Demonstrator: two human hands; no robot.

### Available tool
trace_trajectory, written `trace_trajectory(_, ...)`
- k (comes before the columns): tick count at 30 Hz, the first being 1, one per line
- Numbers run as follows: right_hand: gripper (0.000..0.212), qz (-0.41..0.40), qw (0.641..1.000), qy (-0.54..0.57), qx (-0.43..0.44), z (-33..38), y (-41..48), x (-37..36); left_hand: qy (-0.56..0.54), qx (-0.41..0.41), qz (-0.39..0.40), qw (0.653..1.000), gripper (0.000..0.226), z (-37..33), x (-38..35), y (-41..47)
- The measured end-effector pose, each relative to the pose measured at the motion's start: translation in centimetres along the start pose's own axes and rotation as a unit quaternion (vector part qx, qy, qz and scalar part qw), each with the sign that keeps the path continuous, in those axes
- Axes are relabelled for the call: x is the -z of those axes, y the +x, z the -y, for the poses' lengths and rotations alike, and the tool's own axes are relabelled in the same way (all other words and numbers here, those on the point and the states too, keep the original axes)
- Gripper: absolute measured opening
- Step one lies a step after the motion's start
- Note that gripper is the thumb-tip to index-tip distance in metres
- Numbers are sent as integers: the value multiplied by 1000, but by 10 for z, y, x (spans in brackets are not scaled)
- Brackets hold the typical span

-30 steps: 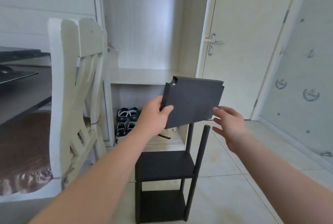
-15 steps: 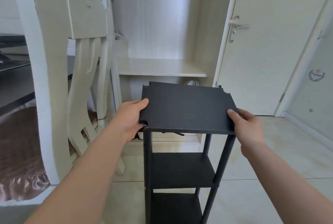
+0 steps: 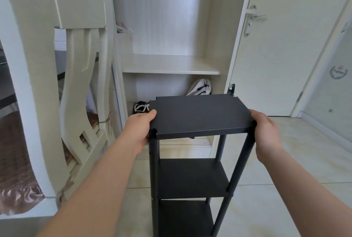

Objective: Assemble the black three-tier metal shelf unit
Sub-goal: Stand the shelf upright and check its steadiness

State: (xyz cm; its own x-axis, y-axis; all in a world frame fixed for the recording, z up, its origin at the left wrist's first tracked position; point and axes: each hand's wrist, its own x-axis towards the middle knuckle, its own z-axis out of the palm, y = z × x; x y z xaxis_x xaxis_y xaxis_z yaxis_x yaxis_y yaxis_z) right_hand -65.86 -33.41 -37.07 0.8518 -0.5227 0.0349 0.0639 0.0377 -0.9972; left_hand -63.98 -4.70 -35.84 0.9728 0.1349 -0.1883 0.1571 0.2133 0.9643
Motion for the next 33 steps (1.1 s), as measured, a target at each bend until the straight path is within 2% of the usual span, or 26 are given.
trace_trajectory(4,33,20,999,-4,-26,-4,0,4,-12,16,-5,1000,14,4,-1,1)
trace_trajectory(12,36,30,998,-42,-22,-13,-2,12,-8,29,-15,999,16,12,-3,2)
trace_trajectory(24,21,5,1000,-4,-25,-19,-5,15,47,13,-10,999,28,18,1,3)
trace_trajectory(33,17,7,1000,-16,-25,-18,-5,14,18,31,-7,999,20,21,1,7)
